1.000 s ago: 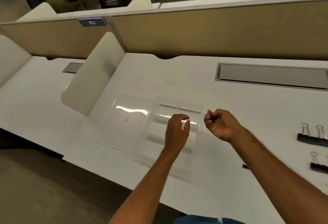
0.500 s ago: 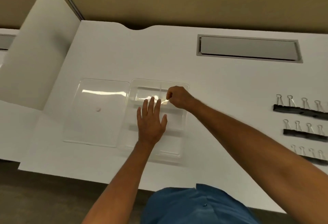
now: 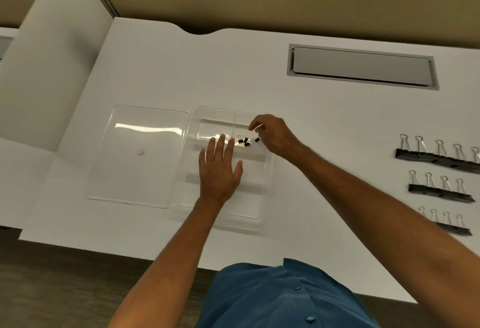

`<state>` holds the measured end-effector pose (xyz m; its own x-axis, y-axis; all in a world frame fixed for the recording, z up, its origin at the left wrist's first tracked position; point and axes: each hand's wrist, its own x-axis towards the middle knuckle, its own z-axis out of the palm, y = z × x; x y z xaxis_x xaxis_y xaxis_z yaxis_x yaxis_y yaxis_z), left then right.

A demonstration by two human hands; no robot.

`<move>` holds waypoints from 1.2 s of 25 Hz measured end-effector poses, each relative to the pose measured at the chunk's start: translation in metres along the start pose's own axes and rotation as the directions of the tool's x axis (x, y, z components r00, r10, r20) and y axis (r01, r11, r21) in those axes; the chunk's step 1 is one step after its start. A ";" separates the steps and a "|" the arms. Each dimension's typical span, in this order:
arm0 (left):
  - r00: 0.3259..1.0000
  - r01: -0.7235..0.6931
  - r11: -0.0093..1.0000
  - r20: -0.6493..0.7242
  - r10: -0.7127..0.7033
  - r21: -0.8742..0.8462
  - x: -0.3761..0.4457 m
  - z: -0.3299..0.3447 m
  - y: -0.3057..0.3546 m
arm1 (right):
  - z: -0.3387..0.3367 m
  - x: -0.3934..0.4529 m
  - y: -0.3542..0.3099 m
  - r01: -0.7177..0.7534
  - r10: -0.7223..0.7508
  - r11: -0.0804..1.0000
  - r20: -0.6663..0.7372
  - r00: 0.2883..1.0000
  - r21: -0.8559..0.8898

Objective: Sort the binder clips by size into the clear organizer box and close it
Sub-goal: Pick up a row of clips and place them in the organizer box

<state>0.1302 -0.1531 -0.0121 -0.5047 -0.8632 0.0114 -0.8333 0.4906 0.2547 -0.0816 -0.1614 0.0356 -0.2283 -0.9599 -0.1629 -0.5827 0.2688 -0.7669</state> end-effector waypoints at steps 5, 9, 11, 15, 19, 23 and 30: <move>0.990 -0.031 1.000 -0.140 0.029 -0.007 -0.005 -0.012 0.022 | -0.064 -0.080 0.034 -0.064 0.129 0.978 -0.329 0.935 0.201; 0.958 -0.196 0.963 -0.243 0.149 -0.184 -0.017 -0.013 0.105 | -0.102 -0.171 0.107 -0.275 0.338 0.939 -0.407 0.849 0.205; 0.944 -0.330 0.887 -0.142 0.299 -0.324 -0.026 0.003 0.150 | -0.105 -0.207 0.140 -0.347 0.359 0.932 -0.367 0.858 0.101; 0.875 -0.348 0.847 0.185 0.447 -0.402 -0.046 0.042 0.216 | -0.091 -0.254 0.184 -0.256 0.222 0.940 -0.165 0.961 -0.227; 0.856 -0.313 0.881 0.296 0.423 -0.354 -0.053 0.061 0.249 | -0.089 -0.261 0.197 -0.138 0.113 0.899 -0.084 0.990 -0.416; 0.881 -0.260 0.912 0.308 0.359 -0.319 -0.050 0.072 0.260 | -0.098 -0.255 0.201 -0.054 0.036 0.930 -0.056 0.998 -0.364; 0.925 -0.178 0.958 0.295 0.241 -0.223 -0.056 0.072 0.274 | -0.101 -0.240 0.208 -0.045 0.037 0.950 -0.031 0.999 -0.308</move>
<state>-0.0861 0.0385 -0.0124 -0.7338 -0.6449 -0.2137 -0.6584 0.5973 0.4580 -0.2270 0.1335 -0.0222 -0.2737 -0.9463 -0.1718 -0.7836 0.3230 -0.5306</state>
